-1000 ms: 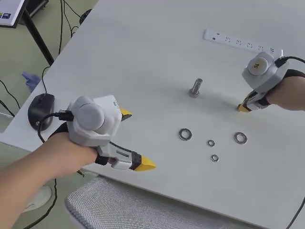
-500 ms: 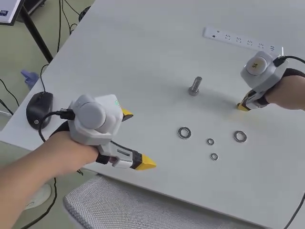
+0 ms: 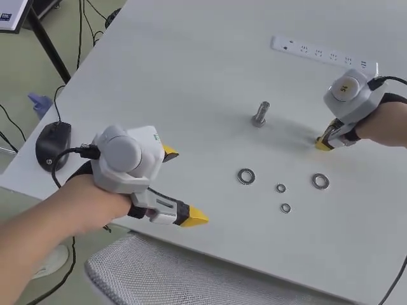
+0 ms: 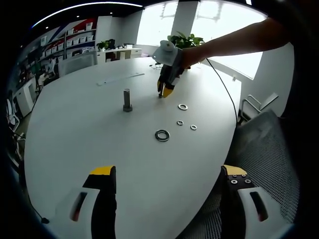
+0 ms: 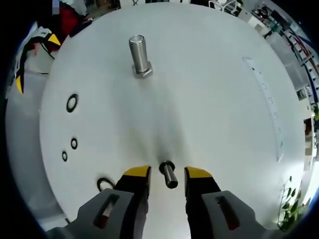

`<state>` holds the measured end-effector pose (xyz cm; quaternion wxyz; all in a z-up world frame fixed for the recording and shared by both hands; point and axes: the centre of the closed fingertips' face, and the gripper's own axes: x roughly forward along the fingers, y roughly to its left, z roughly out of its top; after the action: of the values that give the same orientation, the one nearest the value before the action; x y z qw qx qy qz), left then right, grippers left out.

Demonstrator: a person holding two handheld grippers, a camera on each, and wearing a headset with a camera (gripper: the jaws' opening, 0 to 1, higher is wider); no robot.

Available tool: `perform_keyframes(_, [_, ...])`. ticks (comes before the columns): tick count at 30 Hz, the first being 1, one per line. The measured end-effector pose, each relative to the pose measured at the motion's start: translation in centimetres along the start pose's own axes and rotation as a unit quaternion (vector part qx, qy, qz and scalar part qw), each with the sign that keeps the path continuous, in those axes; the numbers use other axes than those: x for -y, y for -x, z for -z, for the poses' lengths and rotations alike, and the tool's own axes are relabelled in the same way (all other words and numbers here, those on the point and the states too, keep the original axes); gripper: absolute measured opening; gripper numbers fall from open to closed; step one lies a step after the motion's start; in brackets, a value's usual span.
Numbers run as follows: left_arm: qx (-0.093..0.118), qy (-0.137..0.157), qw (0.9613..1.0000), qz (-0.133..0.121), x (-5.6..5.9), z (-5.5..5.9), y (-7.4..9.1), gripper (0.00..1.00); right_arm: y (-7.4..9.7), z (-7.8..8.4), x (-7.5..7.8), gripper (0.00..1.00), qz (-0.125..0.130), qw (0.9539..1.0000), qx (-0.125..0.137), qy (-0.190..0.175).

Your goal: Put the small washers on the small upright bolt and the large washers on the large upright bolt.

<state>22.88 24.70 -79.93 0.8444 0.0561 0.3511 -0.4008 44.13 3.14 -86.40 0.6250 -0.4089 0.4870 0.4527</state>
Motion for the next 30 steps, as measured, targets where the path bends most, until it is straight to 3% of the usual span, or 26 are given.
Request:
perform_keyframes(13, [0.007,-0.005,1.0,-0.004,0.4,-0.9,0.6,0.87,1.1,-0.4,0.5,0.3,-0.003,1.0,0.008,-0.004])
perform_keyframes(26, [0.017,-0.013,0.9998,-0.006,0.8,-1.9,0.8,0.86,5.7,-1.3,-0.1,0.3,0.003,0.9998,0.017,0.009])
perform_keyframes(30, [0.019,-0.015,0.9997,-0.006,1.0,-2.1,1.1,0.86,5.8,-1.8,-0.5,0.3,-0.002,0.9997,0.021,0.016])
